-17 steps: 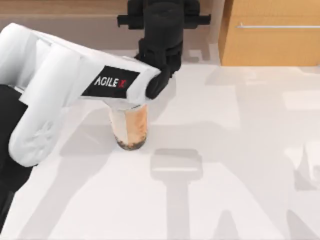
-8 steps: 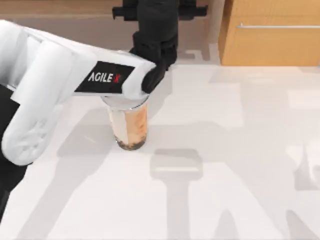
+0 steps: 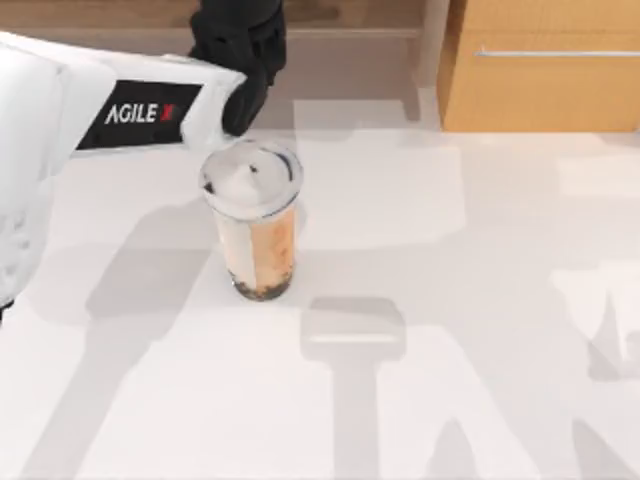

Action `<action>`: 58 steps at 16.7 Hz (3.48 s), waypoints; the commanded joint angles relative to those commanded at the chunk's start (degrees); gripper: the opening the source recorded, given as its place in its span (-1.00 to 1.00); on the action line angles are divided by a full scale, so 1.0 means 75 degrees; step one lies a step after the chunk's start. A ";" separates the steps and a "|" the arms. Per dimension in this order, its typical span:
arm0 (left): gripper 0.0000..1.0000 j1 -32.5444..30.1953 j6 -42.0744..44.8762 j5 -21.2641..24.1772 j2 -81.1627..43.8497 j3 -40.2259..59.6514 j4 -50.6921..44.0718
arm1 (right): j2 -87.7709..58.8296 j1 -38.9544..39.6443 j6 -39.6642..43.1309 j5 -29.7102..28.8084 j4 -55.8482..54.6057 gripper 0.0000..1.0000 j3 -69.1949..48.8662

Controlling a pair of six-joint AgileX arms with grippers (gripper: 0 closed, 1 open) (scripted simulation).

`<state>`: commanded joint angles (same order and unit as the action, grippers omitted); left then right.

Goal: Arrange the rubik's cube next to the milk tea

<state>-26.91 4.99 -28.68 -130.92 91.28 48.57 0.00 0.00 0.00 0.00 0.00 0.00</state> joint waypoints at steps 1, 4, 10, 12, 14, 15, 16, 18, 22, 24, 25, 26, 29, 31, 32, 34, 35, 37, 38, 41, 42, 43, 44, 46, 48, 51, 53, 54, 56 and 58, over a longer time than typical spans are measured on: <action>-1.00 -0.0119 -0.0066 -0.0063 -0.0059 0.0006 -0.0084 | 0.0000 0.0000 0.0000 0.0000 0.0000 1.00 0.0000; -1.00 -0.0689 -0.0381 -0.0300 -0.0316 -0.0009 -0.0382 | 0.0000 0.0000 0.0000 0.0000 0.0000 1.00 0.0000; -1.00 -0.1066 -0.0550 -0.0441 -0.0545 -0.0062 -0.0522 | 0.0000 0.0000 0.0000 0.0000 0.0000 1.00 0.0000; -1.00 -0.1040 -0.0532 -0.0427 -0.0521 -0.0048 -0.0512 | 0.0000 0.0000 0.0000 0.0000 0.0000 1.00 0.0000; -1.00 -0.1012 -0.0733 -0.0350 -0.0370 -0.0033 -0.0741 | 0.0000 0.0000 0.0000 0.0000 0.0000 1.00 0.0000; -1.00 -0.0975 -0.0925 -0.0274 -0.0236 -0.0015 -0.0973 | 0.0000 0.0000 0.0000 0.0000 0.0000 1.00 0.0000; -1.00 -0.0910 -0.1161 -0.0176 -0.0072 0.0013 -0.1281 | 0.0000 0.0000 0.0000 0.0000 0.0000 1.00 0.0000; -1.00 -0.0704 -0.1700 0.0079 0.0341 0.0111 -0.2120 | 0.0000 0.0000 0.0000 0.0000 0.0000 1.00 0.0000; -1.00 -0.0144 -0.2749 0.0786 0.1368 0.0378 -0.4611 | 0.0000 0.0000 0.0000 0.0000 0.0000 1.00 0.0000; -1.00 0.0153 -0.3153 0.1193 0.1878 0.0500 -0.6149 | 0.0000 0.0000 0.0000 0.0000 0.0000 1.00 0.0000; -1.00 0.0313 -0.3307 0.1398 0.2115 0.0547 -0.6955 | 0.0000 0.0000 0.0000 0.0000 0.0000 1.00 0.0000; -1.00 0.0487 -0.3422 0.1600 0.2332 0.0578 -0.7773 | 0.0000 0.0000 0.0000 0.0000 0.0000 1.00 0.0000; -1.00 0.1074 -0.3502 0.2160 0.2776 0.0560 -1.0179 | 0.0000 0.0000 0.0000 0.0000 0.0000 1.00 0.0000; -1.00 0.1466 -0.3356 0.2493 0.2853 0.0467 -1.1639 | 0.0000 0.0000 0.0000 0.0000 0.0000 1.00 0.0000; -1.00 0.1640 -0.3231 0.2653 0.2835 0.0399 -1.2292 | 0.0000 0.0000 0.0000 0.0000 0.0000 1.00 0.0000; -1.00 0.1918 -0.2908 0.2964 0.2711 0.0226 -1.3387 | 0.0000 0.0000 0.0000 0.0000 0.0000 1.00 0.0000; -1.00 0.2024 -0.2725 0.3110 0.2618 0.0123 -1.3822 | 0.0000 0.0000 0.0000 0.0000 0.0000 1.00 0.0000; -1.00 0.2165 -0.2358 0.3370 0.2407 -0.0100 -1.4460 | 0.0000 0.0000 0.0000 0.0000 0.0000 1.00 0.0000; -1.00 0.2185 -0.2194 0.3481 0.2306 -0.0209 -1.4660 | 0.0000 0.0000 0.0000 0.0000 0.0000 1.00 0.0000; -1.00 0.2137 -0.1922 0.3667 0.2134 -0.0405 -1.4857 | 0.0000 0.0000 0.0000 0.0000 0.0000 1.00 0.0000; -1.00 0.2137 -0.1922 0.3667 0.2134 -0.0405 -1.4857 | 0.0000 0.0000 0.0000 0.0000 0.0000 1.00 0.0000; -1.00 0.2137 -0.1922 0.3667 0.2134 -0.0405 -1.4857 | 0.0000 0.0000 0.0000 0.0000 0.0000 1.00 0.0000; -1.00 0.2137 -0.1922 0.3667 0.2134 -0.0405 -1.4857 | 0.0000 0.0000 0.0000 0.0000 0.0000 1.00 0.0000; -1.00 0.2147 -0.1909 0.3646 0.2154 -0.0381 -1.4847 | 0.0000 0.0000 0.0000 0.0000 0.0000 1.00 0.0000; -1.00 0.2250 -0.1769 0.3639 0.2129 -0.0252 -1.4860 | 0.0000 0.0000 0.0000 0.0000 0.0000 1.00 0.0000; -1.00 0.2506 -0.1324 0.3631 0.2208 0.0022 -1.4879 | 0.0000 0.0000 0.0000 0.0000 0.0000 1.00 0.0000; -1.00 0.2662 -0.1047 0.3620 0.2343 0.0152 -1.4857 | 0.0000 0.0000 0.0000 0.0000 0.0000 1.00 0.0000; -1.00 0.2719 -0.0955 0.3616 0.2399 0.0192 -1.4831 | 0.0000 0.0000 0.0000 0.0000 0.0000 1.00 0.0000; -1.00 0.2781 -0.0898 0.3611 0.2456 0.0202 -1.4752 | 0.0000 0.0000 0.0000 0.0000 0.0000 1.00 0.0000; -1.00 0.2774 -0.0976 0.3605 0.2441 0.0142 -1.4651 | 0.0000 0.0000 0.0000 0.0000 0.0000 1.00 0.0000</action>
<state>-6.10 -2.33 -1.64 -112.61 92.35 -61.31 0.00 0.00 0.00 0.00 0.00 0.00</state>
